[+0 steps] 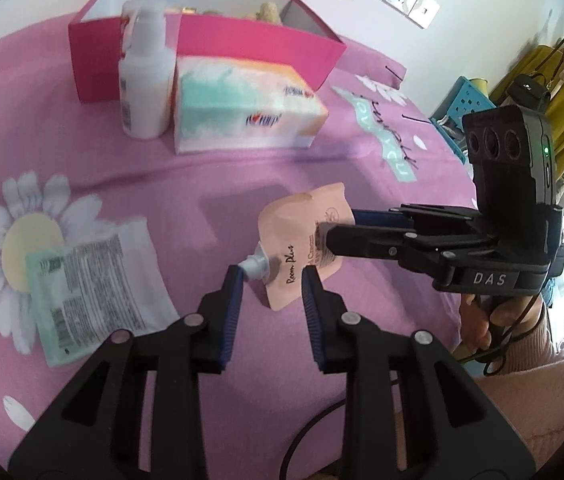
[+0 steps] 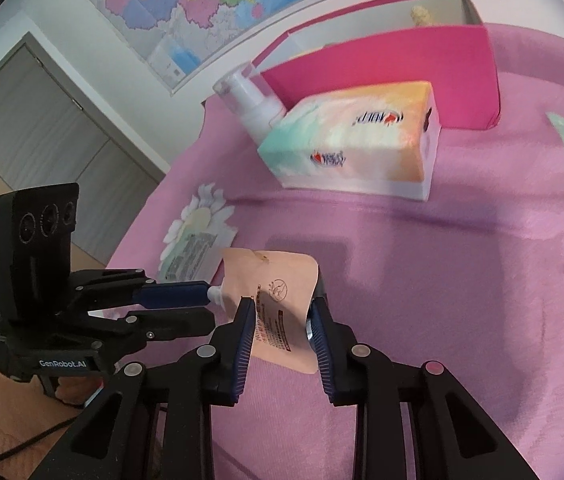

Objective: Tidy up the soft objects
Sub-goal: 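Carry the peach pouch with the right gripper toward the shoebox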

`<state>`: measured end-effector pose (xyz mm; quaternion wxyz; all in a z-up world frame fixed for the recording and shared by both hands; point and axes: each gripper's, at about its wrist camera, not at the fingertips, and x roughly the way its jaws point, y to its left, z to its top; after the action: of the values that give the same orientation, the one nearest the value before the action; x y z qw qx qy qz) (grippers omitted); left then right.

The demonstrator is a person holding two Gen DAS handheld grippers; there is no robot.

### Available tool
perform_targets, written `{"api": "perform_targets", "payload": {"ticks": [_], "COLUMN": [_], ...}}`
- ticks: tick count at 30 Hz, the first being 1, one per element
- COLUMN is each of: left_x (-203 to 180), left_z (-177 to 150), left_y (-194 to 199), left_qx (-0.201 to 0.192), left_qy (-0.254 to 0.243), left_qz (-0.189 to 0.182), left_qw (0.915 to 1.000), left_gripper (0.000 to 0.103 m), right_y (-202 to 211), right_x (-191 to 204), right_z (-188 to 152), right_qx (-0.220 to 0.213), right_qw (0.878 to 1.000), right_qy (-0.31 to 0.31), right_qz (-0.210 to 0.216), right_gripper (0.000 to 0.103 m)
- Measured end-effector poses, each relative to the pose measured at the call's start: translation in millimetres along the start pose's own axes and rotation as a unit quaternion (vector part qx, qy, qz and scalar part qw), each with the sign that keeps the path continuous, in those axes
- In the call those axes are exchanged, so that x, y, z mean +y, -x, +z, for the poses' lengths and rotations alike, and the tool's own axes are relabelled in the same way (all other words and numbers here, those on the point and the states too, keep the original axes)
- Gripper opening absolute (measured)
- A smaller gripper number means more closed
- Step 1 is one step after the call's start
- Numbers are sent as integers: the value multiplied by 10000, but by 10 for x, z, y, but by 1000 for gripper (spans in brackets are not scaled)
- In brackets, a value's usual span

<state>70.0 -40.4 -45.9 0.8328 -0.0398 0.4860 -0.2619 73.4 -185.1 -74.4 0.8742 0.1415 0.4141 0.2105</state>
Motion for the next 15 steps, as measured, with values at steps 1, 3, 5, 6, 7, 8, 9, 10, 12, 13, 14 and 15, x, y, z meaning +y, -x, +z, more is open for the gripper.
{"api": "perform_targets", "payload": {"ticks": [1, 3, 5, 6, 7, 8, 9, 10, 12, 13, 14, 15], "left_x": [3, -4, -11, -1, -3, -7, -8, -9, -28, -31, -38, -43], "left_z": [16, 45, 72, 92, 107, 123, 131, 150, 183, 201, 208, 222], "left_y": [19, 42, 65, 79, 90, 102, 116, 130, 132, 142, 144, 147], "left_qx": [-31, -71, -121, -137, -162, -185, -207, -241, -280, -306, -319, -331], "left_qy": [-22, -39, -51, -71, -77, -86, -99, -111, -135, -152, -156, -163], "left_qz": [13, 17, 22, 28, 39, 39, 44, 58, 81, 99, 106, 112], "left_qw": [10000, 10000, 9999, 9999, 9998, 9998, 9997, 9996, 9995, 9994, 9993, 9993], "left_gripper": [31, 32, 32, 32, 32, 32, 32, 32, 32, 32, 32, 32], "right_y": [13, 37, 55, 71, 83, 96, 112, 127, 145, 158, 167, 173], "right_x": [-1, 0, 4, 1, 2, 4, 0, 1, 6, 9, 12, 14], "right_z": [12, 37, 60, 76, 92, 106, 124, 138, 167, 180, 194, 202], "right_qx": [-25, -73, -120, -148, -171, -201, -233, -262, -323, -354, -381, -404], "right_qw": [10000, 10000, 9999, 9999, 9998, 9998, 9997, 9996, 9995, 9993, 9992, 9991], "right_qy": [-3, 8, 16, 14, 21, 29, 30, 28, 24, 22, 24, 30], "right_qz": [-12, -29, -46, -44, -49, -54, -50, -55, -66, -68, -76, -83], "right_gripper": [29, 29, 29, 29, 29, 29, 29, 29, 29, 29, 29, 29]}}
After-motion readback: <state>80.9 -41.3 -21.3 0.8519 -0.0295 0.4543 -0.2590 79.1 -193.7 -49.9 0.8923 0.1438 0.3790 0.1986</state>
